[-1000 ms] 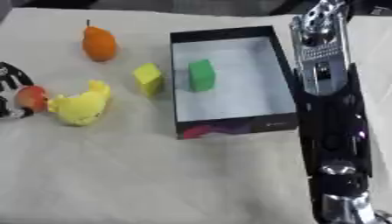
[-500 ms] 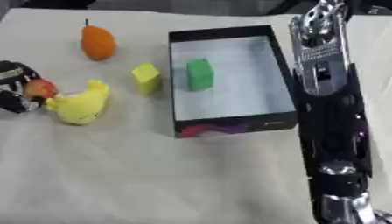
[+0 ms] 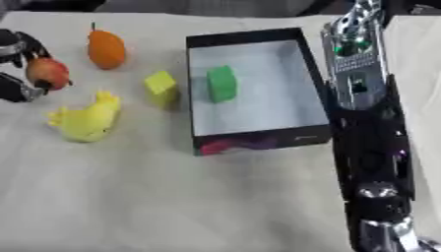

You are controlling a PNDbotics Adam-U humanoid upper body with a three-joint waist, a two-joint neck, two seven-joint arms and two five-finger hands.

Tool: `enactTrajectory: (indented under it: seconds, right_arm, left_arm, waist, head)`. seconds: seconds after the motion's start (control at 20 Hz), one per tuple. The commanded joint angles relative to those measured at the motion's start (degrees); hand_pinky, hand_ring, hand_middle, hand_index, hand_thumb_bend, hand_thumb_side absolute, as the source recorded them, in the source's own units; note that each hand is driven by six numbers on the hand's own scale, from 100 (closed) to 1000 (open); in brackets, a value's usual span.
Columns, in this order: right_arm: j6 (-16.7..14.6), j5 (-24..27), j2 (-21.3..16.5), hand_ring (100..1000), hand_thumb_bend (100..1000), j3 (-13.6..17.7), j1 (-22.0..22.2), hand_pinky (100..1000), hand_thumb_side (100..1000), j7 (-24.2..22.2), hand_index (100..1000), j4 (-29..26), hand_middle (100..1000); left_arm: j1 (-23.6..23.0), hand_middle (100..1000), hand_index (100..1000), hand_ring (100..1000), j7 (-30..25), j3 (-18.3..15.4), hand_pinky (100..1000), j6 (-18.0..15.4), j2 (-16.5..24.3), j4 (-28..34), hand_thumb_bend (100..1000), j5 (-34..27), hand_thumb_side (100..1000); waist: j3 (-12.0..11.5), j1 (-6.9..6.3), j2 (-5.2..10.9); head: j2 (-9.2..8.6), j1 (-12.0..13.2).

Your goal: Pick up objects on the table and place them in the box.

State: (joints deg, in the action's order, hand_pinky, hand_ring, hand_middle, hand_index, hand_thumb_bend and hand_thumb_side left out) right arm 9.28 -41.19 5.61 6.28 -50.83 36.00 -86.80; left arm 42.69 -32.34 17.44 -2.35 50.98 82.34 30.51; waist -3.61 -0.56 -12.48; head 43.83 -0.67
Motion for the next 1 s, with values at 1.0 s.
enactTrajectory:
  seconds: [1.0]
  right_arm:
    - [-0.49,-5.21,3.14,781,100,-0.76,-0.92,891,604,-1.06,879,-4.33,785]
  left_arm:
    - [20.89,646,677,661,-5.98,5.91,654,-4.01,-29.65,-3.15,100,6.47,133]
  waist:
    - [2.14,-1.28,3.06]
  head:
    - [0.29,0.25]
